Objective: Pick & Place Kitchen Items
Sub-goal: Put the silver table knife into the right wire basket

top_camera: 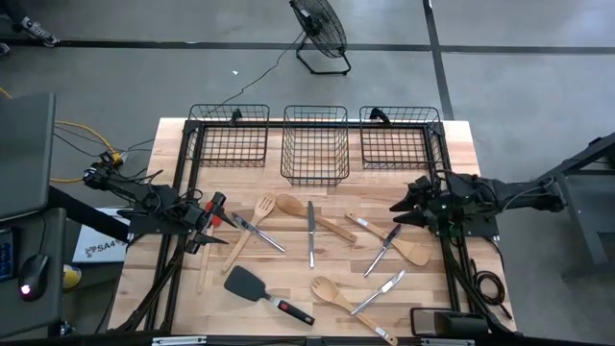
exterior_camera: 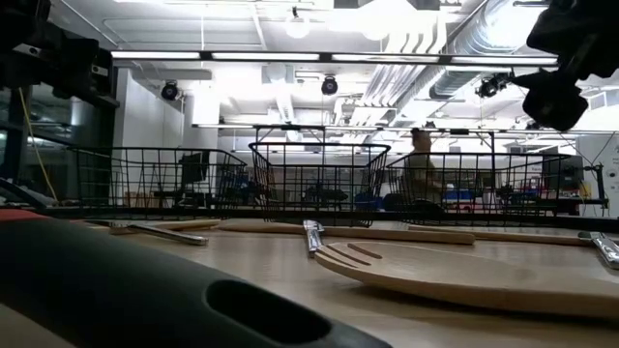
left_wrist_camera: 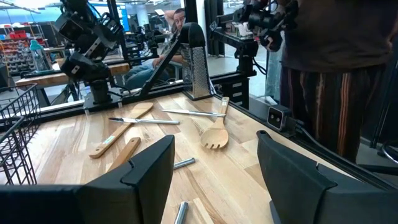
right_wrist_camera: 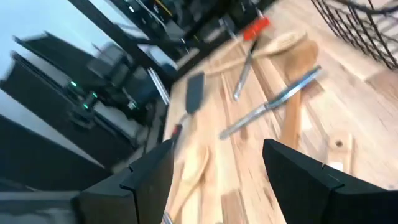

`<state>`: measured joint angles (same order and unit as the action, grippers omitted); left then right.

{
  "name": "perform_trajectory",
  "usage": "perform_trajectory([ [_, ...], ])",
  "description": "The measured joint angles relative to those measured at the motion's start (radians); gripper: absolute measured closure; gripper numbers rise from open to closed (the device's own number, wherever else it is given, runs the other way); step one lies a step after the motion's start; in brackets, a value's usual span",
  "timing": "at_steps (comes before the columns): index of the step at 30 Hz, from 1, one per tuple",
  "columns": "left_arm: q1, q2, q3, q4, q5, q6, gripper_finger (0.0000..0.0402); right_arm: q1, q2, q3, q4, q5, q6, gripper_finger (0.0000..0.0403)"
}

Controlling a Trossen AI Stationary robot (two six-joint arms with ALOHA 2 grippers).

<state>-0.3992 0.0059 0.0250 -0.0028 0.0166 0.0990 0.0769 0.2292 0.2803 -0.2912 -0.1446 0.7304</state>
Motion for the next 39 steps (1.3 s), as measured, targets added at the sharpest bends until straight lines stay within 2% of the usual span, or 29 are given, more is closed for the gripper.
perform_trajectory([
  [2,0.0,0.0,0.0,0.0,0.0,0.0,0.0174,0.0,0.043,0.037,-0.029,-0.035,-0.017,0.0164],
  [8,0.0,0.0,0.0,0.0,0.0,0.0,0.0174,0.0,0.185,0.169,-0.143,-0.242,-0.131,0.0164],
  [11,0.0,0.0,0.0,0.0,0.0,0.0,0.0174,0.0,0.264,0.223,-0.231,-0.286,-0.205,0.0164],
  [18,0.0,0.0,0.0,0.0,0.0,0.0,0.0174,0.035,0.443,0.307,-0.378,-0.3,-0.455,0.0164],
  [31,0.0,0.0,0.0,0.0,0.0,0.0,0.0174,0.152,0.707,0.328,-0.276,-0.301,-0.462,0.0164],
  [39,0.0,0.0,0.0,0.0,0.0,0.0,0.0174,0.209,0.861,0.381,-0.281,-0.247,-0.491,0.0164],
])
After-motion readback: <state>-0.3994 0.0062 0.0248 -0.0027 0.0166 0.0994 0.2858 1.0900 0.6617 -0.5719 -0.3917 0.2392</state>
